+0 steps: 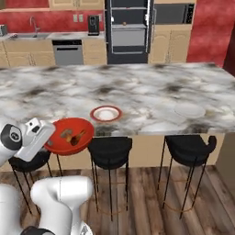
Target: Pick the chicken drumstick and mushroom from their plates and place them in the bowl. Then put the bowl in the fridge.
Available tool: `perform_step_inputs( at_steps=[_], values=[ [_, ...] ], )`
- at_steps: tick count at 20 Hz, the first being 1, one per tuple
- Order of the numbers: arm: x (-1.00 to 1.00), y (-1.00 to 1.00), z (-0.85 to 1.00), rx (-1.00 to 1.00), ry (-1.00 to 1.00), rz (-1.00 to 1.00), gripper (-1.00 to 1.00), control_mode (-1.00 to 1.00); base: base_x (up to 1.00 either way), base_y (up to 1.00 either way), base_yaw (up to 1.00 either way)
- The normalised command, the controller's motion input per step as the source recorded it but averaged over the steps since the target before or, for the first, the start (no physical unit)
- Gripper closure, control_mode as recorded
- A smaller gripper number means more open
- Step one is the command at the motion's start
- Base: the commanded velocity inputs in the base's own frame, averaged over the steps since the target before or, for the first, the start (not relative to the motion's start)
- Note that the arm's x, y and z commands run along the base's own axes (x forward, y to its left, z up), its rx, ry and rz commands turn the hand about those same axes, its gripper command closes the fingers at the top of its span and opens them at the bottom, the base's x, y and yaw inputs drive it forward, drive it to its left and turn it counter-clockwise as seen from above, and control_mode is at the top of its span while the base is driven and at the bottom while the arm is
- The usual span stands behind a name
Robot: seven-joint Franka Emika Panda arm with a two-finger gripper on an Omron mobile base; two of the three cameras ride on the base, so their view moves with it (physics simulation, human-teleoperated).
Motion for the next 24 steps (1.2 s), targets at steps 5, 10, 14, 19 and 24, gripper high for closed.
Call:
perform_step_inputs(
  at_steps=[5, 10, 14, 19, 24],
  values=[
    [0.0, 0.0, 0.0, 0.0, 0.0, 0.0, 1.0, 1.0, 0.0, -0.38, -0.69],
    [0.0, 0.0, 0.0, 0.0, 0.0, 0.0, 1.0, 1.0, 0.0, -0.49, -0.6],
    [0.0, 0.0, 0.0, 0.0, 0.0, 0.0, 1.0, 1.0, 0.0, -0.52, -0.57],
    [0.0, 0.0, 0.0, 0.0, 0.0, 0.0, 1.0, 1.0, 0.04, -0.56, -0.48],
    [0.0, 0.0, 0.0, 0.0, 0.0, 0.0, 1.0, 1.0, 0.17, -0.63, -0.29]
  ],
)
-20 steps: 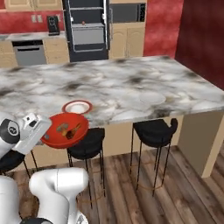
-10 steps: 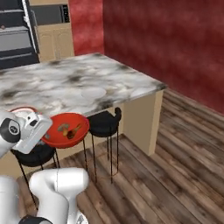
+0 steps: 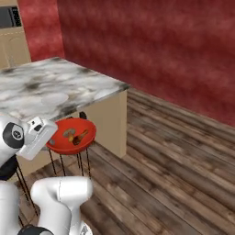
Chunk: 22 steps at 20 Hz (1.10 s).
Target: Pick the chicken drumstick and mushroom from their plates and place them in the bowl. Then put the bowl in the fridge.
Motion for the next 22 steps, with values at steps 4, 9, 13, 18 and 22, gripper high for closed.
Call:
perform_step_inputs(
  at_steps=[4, 9, 13, 18, 22],
  values=[
    [0.0, 0.0, 0.0, 0.0, 0.0, 0.0, 1.0, 1.0, 0.34, -0.58, -0.19],
    [0.0, 0.0, 0.0, 0.0, 0.0, 0.0, 1.0, 1.0, 0.55, -0.54, -0.05],
    [0.0, 0.0, 0.0, 0.0, 0.0, 0.0, 1.0, 1.0, 0.66, -0.48, -0.01],
    [0.0, 0.0, 0.0, 0.0, 0.0, 0.0, 1.0, 1.0, 0.75, -0.46, 0.0],
    [0.0, 0.0, 0.0, 0.0, 0.0, 0.0, 1.0, 1.0, 0.75, -0.45, 0.0]
  ],
)
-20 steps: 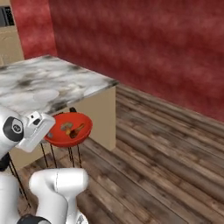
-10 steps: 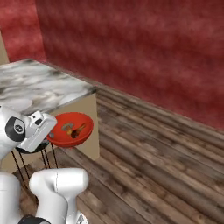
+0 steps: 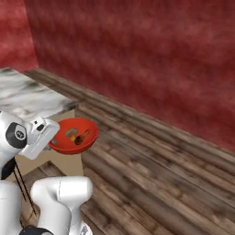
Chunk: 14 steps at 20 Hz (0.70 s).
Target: Pick the chicken drumstick and mushroom from their plates and place them in the bowl. Then put the bowl in the fridge.
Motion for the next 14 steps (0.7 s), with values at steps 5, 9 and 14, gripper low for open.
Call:
perform_step_inputs(
  at_steps=[5, 9, 14],
  values=[
    [0.0, 0.0, 0.0, 0.0, 0.0, 0.0, 1.0, 1.0, 0.77, -0.42, 0.0],
    [0.0, 0.0, 0.0, 0.0, 0.0, 0.0, 1.0, 1.0, 0.86, -0.36, 0.0],
    [0.0, 0.0, 0.0, 0.0, 0.0, 0.0, 1.0, 1.0, 0.91, -0.32, 0.01]
  ],
)
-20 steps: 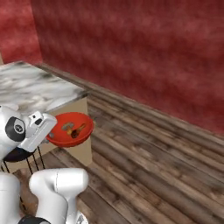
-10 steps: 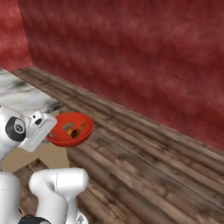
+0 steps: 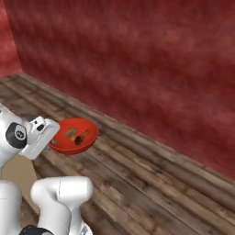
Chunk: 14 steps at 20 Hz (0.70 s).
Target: Pick the chicken drumstick and mushroom from their plates and place them in the bowl. Then put the bowl in the fridge.
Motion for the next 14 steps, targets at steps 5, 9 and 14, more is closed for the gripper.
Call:
perform_step_inputs(
  at_steps=[5, 9, 14],
  values=[
    [0.0, 0.0, 0.0, 0.0, 0.0, 0.0, 1.0, 1.0, 0.94, -0.25, 0.02],
    [0.0, 0.0, 0.0, 0.0, 0.0, 0.0, 1.0, 1.0, 0.94, -0.1, 0.13],
    [0.0, 0.0, 0.0, 0.0, 0.0, 0.0, 1.0, 1.0, 0.89, 0.0, 0.23]
  ],
)
